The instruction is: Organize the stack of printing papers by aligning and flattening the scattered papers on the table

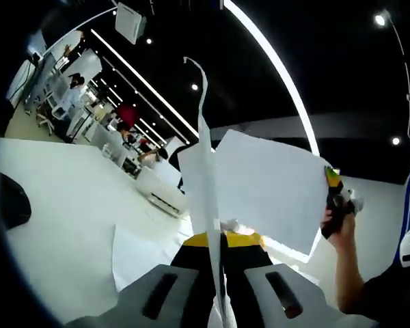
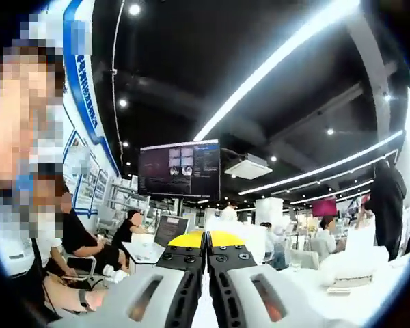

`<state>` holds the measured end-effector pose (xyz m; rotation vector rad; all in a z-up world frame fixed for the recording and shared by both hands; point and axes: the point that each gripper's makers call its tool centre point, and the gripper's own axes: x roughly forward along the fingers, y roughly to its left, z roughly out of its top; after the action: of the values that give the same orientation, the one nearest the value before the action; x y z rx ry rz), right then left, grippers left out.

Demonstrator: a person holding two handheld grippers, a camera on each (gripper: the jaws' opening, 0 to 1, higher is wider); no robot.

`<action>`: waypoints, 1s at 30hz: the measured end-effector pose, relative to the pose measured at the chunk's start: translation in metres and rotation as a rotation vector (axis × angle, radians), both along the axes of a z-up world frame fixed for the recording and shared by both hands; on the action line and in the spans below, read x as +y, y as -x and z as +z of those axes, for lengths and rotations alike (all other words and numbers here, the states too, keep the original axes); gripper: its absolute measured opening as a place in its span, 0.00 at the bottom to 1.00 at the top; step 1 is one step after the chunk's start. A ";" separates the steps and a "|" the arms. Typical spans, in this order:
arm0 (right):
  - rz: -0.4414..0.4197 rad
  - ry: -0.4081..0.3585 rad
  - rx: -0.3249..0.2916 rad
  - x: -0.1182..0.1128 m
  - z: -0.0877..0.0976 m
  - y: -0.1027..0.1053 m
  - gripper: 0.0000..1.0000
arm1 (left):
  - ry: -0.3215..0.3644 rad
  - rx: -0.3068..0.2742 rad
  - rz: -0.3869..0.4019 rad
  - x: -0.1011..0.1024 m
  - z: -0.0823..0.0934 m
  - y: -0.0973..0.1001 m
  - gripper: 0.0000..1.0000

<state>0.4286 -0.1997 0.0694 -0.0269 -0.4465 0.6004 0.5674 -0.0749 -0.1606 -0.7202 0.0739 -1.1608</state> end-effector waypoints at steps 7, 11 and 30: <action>0.053 0.016 -0.078 0.027 0.025 0.021 0.00 | 0.012 0.016 -0.002 0.002 -0.001 -0.003 0.06; 0.094 -0.016 -0.070 0.027 0.027 0.023 0.00 | 0.025 0.023 -0.003 0.002 -0.001 -0.004 0.06; 0.054 -0.097 0.097 -0.009 -0.034 -0.020 0.00 | 0.057 0.056 -0.029 -0.003 -0.001 -0.002 0.06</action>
<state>0.4482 -0.2092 0.0357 0.1062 -0.3826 0.6297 0.5696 -0.0781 -0.1619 -0.8041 0.0987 -1.1744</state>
